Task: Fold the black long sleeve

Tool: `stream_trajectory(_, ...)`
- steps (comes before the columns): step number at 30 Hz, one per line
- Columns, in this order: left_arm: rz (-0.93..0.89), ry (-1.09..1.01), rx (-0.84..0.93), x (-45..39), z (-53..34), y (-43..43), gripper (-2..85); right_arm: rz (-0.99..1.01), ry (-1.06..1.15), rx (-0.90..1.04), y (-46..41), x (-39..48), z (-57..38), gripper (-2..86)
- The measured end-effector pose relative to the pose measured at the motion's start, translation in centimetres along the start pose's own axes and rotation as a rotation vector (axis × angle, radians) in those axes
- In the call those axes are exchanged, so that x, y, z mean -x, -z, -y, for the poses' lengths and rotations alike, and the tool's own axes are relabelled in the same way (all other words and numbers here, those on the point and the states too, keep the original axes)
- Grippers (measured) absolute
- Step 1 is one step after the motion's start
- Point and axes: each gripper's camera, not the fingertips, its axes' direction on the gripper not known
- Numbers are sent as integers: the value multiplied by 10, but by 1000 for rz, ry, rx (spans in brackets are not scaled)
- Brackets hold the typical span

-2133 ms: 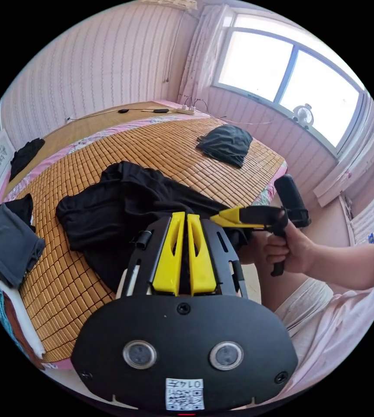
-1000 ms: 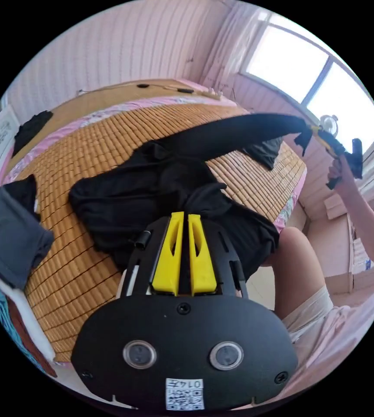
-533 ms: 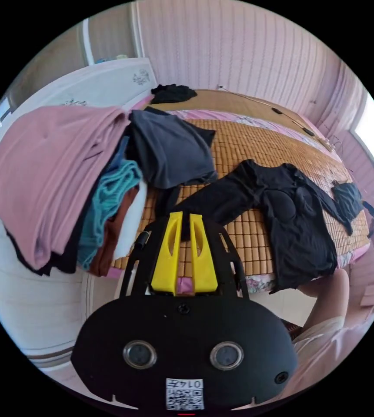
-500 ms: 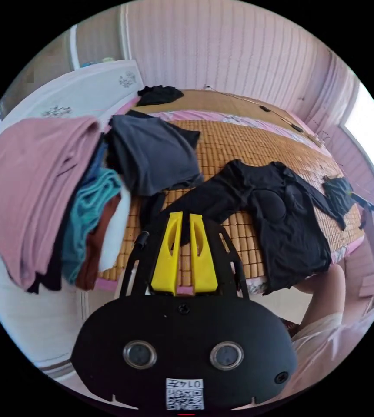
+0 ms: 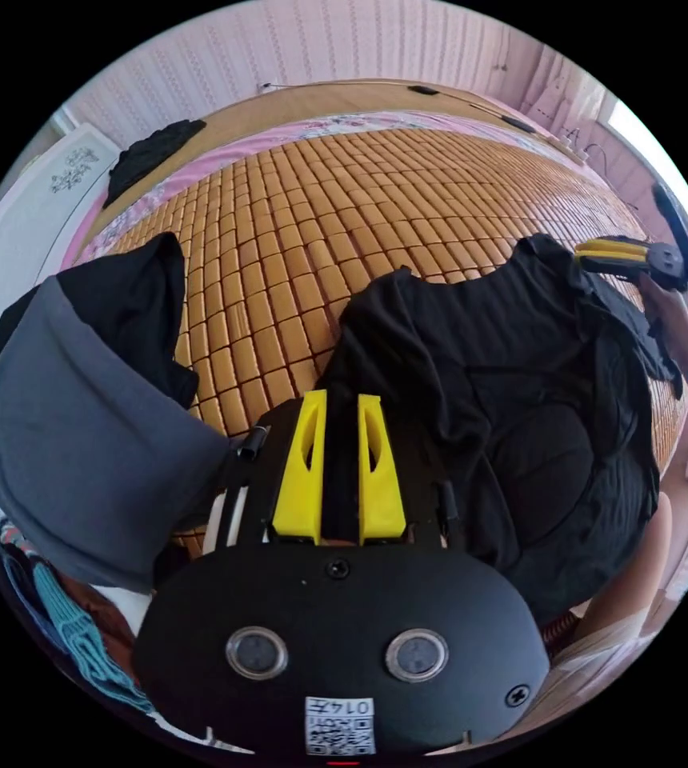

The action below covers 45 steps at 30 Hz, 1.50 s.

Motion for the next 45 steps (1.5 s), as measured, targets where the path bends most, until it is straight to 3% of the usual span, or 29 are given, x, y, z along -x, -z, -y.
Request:
stream_trajectory(2, -8, -57, 10, 4, 4, 1, 21, 88, 32, -38, 4, -6, 4, 5)
stream_trajectory(5, 18, -76, -78, 17, 18, 17, -5, 64, 54, -83, 18, -23, 9, -5)
stream_trajectory(10, -24, -13, -196, 41, 75, 38, -3, 31, -58, -162, 44, -82, 27, 1)
stream_trajectory(15, -46, 98, -97, 44, 114, 10, 48, 59, -200, -95, 38, -114, 25, 52)
stream_trajectory(21, 0, -61, -222, 15, 20, 51, 53, 131, -100, -183, 70, -78, -111, 84)
stream_trajectory(26, -153, -86, -22, -24, -124, 40, 56, 360, -214, -26, 75, -31, -263, 82)
stream_trajectory(31, -326, 75, 51, -42, -173, 14, 81, 576, -417, -144, 98, -29, -332, 71)
stream_trajectory(33, -360, 143, 13, -41, -176, 9, 74, 536, -461, -122, 93, -28, -341, 69)
stream_trajectory(35, -336, 155, 19, -41, -174, 5, 56, 446, -465, 42, 70, -24, -344, 70)
stream_trajectory(38, -318, 102, 51, -46, -170, 3, 13, 396, -431, 8, 81, -25, -352, 16)
stream_trajectory(45, -340, 118, 4, -44, -181, 19, -9, 405, -429, -50, 100, -50, -390, -2)
